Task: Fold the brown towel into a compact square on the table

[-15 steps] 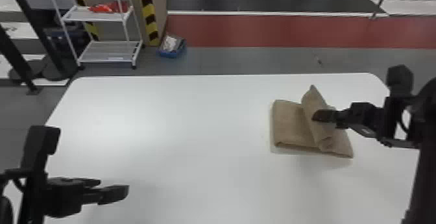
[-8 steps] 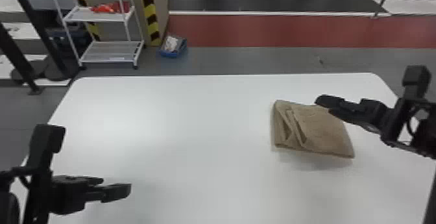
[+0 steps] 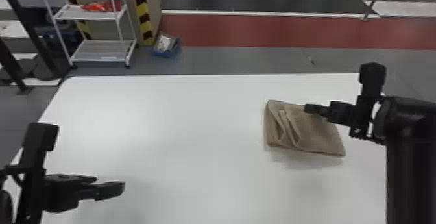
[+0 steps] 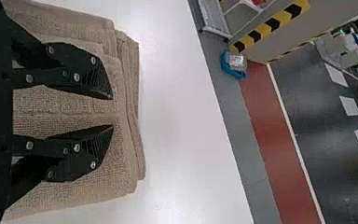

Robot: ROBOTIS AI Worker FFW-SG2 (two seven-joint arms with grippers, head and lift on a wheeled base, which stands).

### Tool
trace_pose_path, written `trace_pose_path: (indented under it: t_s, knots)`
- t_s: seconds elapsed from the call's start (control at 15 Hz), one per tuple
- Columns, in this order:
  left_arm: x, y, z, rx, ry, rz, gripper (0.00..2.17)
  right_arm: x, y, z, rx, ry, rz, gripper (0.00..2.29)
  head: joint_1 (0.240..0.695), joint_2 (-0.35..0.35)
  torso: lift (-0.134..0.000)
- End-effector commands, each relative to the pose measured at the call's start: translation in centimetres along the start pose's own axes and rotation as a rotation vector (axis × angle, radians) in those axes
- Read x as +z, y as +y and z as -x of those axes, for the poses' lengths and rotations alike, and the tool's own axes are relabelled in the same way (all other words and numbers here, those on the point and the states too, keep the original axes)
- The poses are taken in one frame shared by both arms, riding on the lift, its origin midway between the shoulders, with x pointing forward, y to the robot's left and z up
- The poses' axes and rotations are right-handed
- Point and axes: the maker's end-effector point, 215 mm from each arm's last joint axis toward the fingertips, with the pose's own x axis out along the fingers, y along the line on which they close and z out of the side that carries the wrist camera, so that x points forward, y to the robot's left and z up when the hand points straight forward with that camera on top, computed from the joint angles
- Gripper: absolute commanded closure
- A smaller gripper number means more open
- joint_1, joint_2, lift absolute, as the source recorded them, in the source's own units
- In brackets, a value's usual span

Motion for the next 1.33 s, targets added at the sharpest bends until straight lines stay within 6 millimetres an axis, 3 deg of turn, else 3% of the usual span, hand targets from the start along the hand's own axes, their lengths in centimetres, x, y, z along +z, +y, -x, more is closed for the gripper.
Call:
trace_pose_path:
  t_s: [0.0, 0.33, 0.67, 0.87, 1.27]
  knots:
    - [0.1, 0.4, 0.1, 0.004, -0.004, -0.002, 0.09, -0.1, 1.6, -1.3, 0.001, 0.005, 0.084, 2.16, 0.695, -0.021, -0.125]
    - [0.7, 0.6, 0.5, 0.001, -0.023, -0.002, 0.09, -1.1, 4.8, -2.2, 0.06, 0.01, 0.148, 2.16, 0.695, 0.028, -0.125]
    - [1.2, 0.4, 1.0, -0.004, -0.039, -0.007, 0.09, -4.4, 7.7, -3.1, 0.119, 0.075, 0.18, 2.16, 0.695, 0.069, -0.125]
    - [1.6, 0.2, 1.5, -0.004, -0.049, -0.01, 0.09, -6.4, 11.2, -2.9, 0.192, 0.094, 0.215, 2.16, 0.695, 0.101, -0.125]
    - [1.8, 0.1, 2.3, -0.001, -0.062, -0.007, 0.09, -13.2, 19.9, -0.9, 0.344, 0.187, 0.32, 2.16, 0.695, 0.206, -0.125]
